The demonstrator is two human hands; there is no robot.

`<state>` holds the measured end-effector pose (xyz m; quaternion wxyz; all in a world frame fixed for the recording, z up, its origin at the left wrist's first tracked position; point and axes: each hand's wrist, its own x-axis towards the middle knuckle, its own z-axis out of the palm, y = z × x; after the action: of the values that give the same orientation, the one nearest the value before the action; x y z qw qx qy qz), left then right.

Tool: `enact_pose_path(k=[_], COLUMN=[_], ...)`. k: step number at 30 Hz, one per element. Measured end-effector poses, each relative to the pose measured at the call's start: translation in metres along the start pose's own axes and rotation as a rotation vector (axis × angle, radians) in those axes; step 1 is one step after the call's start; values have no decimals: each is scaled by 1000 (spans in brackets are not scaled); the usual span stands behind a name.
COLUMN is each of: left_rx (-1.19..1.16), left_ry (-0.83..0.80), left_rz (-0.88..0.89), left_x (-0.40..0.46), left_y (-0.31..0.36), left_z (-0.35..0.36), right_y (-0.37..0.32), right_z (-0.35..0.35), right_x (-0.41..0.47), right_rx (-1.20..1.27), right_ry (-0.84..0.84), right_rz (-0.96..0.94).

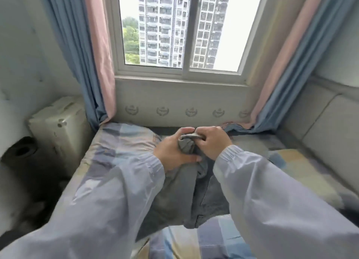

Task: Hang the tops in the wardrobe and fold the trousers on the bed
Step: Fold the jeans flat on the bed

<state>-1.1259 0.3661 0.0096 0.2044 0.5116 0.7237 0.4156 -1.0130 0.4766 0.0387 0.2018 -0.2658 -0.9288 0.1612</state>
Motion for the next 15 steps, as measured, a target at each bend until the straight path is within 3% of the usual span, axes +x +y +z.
enact_pose_path(k=[2,5,7,11,15], left_rx=[-72,-178,-131,-114,-184], left_ry=[68,160,240,319,345], left_rz=[-6,-51,-130,-156,-132], left_x=[24,58,75,94,94], left_y=[26,58,73,96,106], left_z=[45,101,130,170,183], right_y=[29,89,128,185,209], right_z=[-12,-24,-16,34,57], right_x=[-12,-45,-79,-130,-137], right_rx=[88,308,344,293,219], right_ry=[70,418,508,118,-33], right_rz=[57,158,293,544,580])
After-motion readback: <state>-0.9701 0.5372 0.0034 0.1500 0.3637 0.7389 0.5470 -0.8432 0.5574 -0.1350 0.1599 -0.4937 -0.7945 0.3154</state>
